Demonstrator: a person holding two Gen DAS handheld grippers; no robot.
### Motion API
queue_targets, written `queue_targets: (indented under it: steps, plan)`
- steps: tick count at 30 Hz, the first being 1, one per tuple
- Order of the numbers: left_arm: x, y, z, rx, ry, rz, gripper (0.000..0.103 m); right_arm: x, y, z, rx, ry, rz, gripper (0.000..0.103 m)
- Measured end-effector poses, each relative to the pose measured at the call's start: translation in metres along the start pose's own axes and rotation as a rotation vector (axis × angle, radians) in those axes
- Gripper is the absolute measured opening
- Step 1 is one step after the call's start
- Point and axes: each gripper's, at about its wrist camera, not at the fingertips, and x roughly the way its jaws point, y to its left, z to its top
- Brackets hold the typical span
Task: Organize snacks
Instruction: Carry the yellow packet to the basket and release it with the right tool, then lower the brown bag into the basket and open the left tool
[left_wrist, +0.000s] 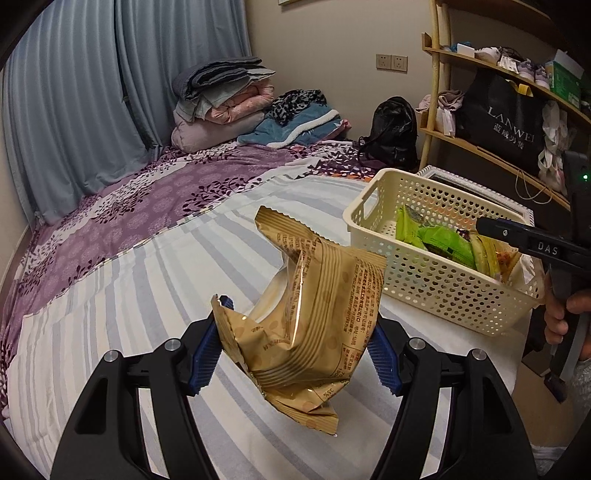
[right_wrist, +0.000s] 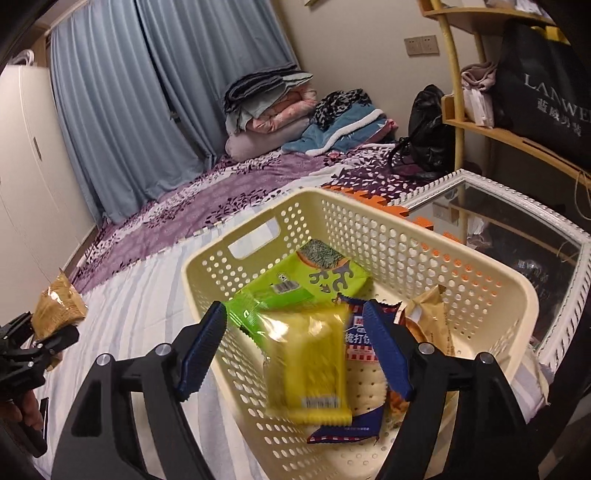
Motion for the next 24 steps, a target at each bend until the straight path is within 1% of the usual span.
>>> queue_targets:
  steps: [6,10,17,24]
  plan:
    - [0.017,-0.029,0.019,0.038,0.007,-0.07,0.07,-0.012,-0.015,-0.001,0.033,-0.032,-0.012,0.076]
    - [0.032,-0.054,0.033,0.06,0.009,-0.138,0.07,-0.023,-0.026,-0.001,0.048,-0.067,-0.04,0.076]
    - [0.057,-0.099,0.055,0.097,0.015,-0.248,0.07,-0.041,-0.043,-0.001,0.076,-0.118,-0.064,0.076]
    - [0.082,-0.145,0.066,0.139,0.045,-0.344,0.07,-0.053,-0.06,-0.004,0.1,-0.147,-0.11,0.077]
